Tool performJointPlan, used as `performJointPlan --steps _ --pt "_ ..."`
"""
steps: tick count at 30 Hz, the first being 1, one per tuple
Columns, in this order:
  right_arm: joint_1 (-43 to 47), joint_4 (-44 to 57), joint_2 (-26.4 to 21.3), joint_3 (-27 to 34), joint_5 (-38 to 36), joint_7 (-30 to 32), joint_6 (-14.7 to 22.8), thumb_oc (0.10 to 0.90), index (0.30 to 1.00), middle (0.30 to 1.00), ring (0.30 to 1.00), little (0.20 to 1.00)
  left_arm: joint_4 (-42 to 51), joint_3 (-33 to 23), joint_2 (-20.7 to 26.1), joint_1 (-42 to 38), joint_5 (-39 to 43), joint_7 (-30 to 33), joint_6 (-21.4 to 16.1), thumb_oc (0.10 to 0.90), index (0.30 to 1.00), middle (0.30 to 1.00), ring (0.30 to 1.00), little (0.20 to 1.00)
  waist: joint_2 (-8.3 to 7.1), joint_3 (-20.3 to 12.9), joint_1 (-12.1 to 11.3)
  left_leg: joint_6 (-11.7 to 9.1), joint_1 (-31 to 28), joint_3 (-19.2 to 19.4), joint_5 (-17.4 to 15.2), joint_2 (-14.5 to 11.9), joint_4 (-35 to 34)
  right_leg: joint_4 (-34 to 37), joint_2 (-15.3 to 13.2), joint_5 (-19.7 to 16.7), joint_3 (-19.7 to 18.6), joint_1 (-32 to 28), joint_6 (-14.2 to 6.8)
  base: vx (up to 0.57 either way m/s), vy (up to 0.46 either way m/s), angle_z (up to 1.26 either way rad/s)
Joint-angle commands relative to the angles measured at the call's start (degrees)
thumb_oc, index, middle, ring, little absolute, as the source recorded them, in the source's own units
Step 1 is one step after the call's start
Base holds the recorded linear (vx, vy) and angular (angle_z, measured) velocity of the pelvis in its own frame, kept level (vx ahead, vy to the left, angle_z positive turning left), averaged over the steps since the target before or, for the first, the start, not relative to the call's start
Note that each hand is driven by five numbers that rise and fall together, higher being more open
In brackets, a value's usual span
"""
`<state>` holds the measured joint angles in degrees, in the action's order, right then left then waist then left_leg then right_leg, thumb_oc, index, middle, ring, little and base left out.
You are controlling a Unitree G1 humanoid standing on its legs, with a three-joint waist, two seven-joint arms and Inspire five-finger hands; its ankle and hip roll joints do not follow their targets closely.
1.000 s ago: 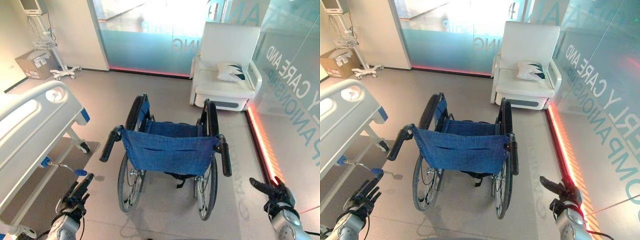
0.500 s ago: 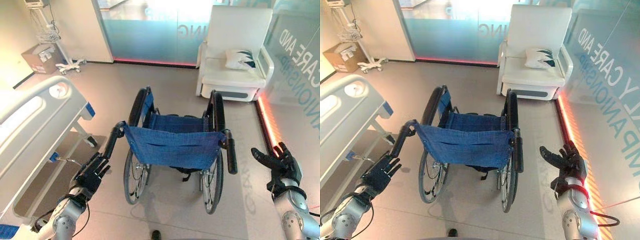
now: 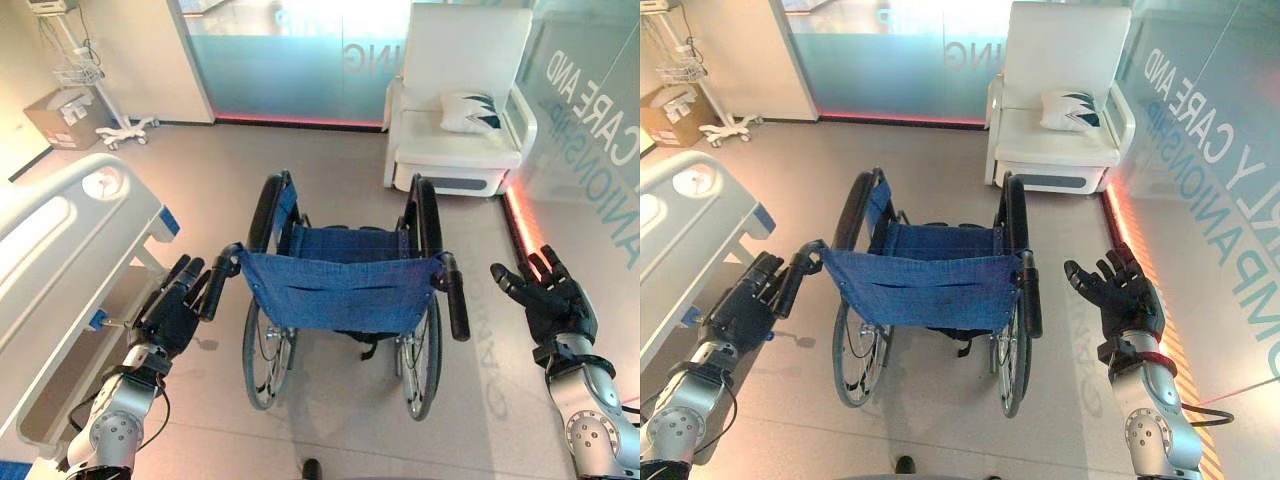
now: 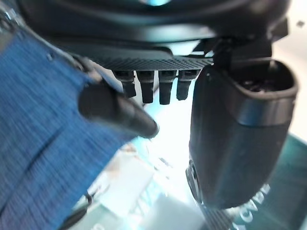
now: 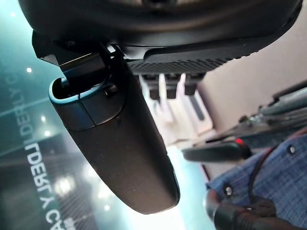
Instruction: Push the wheelchair next to the bed
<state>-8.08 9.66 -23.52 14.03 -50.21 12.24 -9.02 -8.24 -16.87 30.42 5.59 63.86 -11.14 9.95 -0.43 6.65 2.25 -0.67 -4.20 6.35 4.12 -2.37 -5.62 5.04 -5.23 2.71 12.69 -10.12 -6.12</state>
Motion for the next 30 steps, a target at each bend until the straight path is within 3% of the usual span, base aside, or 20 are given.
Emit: performJointPlan --steps 1,10,14,19,24,30 --pt "6.39 7.53 -2.63 -0.21 -2.69 -2.76 5.49 0.8 0.9 0.9 0.9 0.9 3.61 -3.67 1.73 -8.45 7.47 -4.3 -6.59 0.8 0.9 0.9 0.9 0.9 1.24 -3.51 -0.35 -2.28 -1.66 2.68 -3.71 -2.57 0.62 -0.82 -2.49 -3.16 -0.84 3.53 0.08 0.0 0.0 0.0" --pt "4.85 8.14 -1.55 -2.92 -2.51 -2.53 1.47 0.8 0.9 0.9 0.9 0.9 7.62 -1.49 0.95 -6.97 6.92 -4.16 -1.69 0.8 0.9 0.9 0.9 0.9 1.03 -3.45 -0.82 -2.12 -1.77 2.31 -3.65 -2.45 0.62 -1.12 -2.61 -3.19 -0.62 3.5 -0.01 0.0 0.0 0.0" --pt "4.21 8.14 -2.81 -4.51 -3.63 -4.38 -0.03 0.8 0.9 0.9 0.9 0.9 9.37 0.64 2.7 -5.64 5.23 -6.31 5.71 0.8 0.9 0.9 0.9 0.9 1.1 -3.1 -1.12 -2.14 -1.7 2.26 -3.4 -2.48 0.62 -1.1 -2.63 -3.39 -0.31 3.48 -0.14 0.0 0.0 0.0" --pt "4.39 8.58 -5.41 -5.17 -5.18 -4.06 0.85 0.8 0.9 0.9 0.9 0.9 9.97 3.25 7.01 -4.77 0.28 -9.89 10.1 0.8 0.9 0.9 0.9 0.9 1.49 -2.59 -1.34 -2.2 -1.5 2.2 -3.04 -2.5 0.62 -1.14 -2.66 -3.59 -0.09 3.6 -0.33 0.0 0.0 0.01" --pt "4.09 8.96 -6.79 -5.39 -6.34 -3.8 1.6 0.8 0.9 0.9 0.9 0.9 12.82 3.74 9.88 -4.37 5.3 -13.52 11.74 0.8 0.9 0.9 0.9 0.9 1.78 -2.44 -1.35 -2.25 -1.41 2.36 -2.92 -2.53 0.62 -1.1 -2.67 -3.72 -0.03 3.72 -0.45 0.0 -0.001 0.02" --pt "3.35 9.24 -7.19 -5.89 -6.92 -3.92 1.98 0.8 0.9 0.9 0.9 0.9 16.82 3.86 10.14 -4.64 12.28 -12.0 12.51 0.8 0.9 0.9 0.9 0.9 1.78 -2.48 -1.22 -2.38 -1.39 2.62 -2.85 -2.71 0.62 -1.02 -2.71 -3.77 -0.01 3.76 -0.53 0.0 -0.007 0.02"
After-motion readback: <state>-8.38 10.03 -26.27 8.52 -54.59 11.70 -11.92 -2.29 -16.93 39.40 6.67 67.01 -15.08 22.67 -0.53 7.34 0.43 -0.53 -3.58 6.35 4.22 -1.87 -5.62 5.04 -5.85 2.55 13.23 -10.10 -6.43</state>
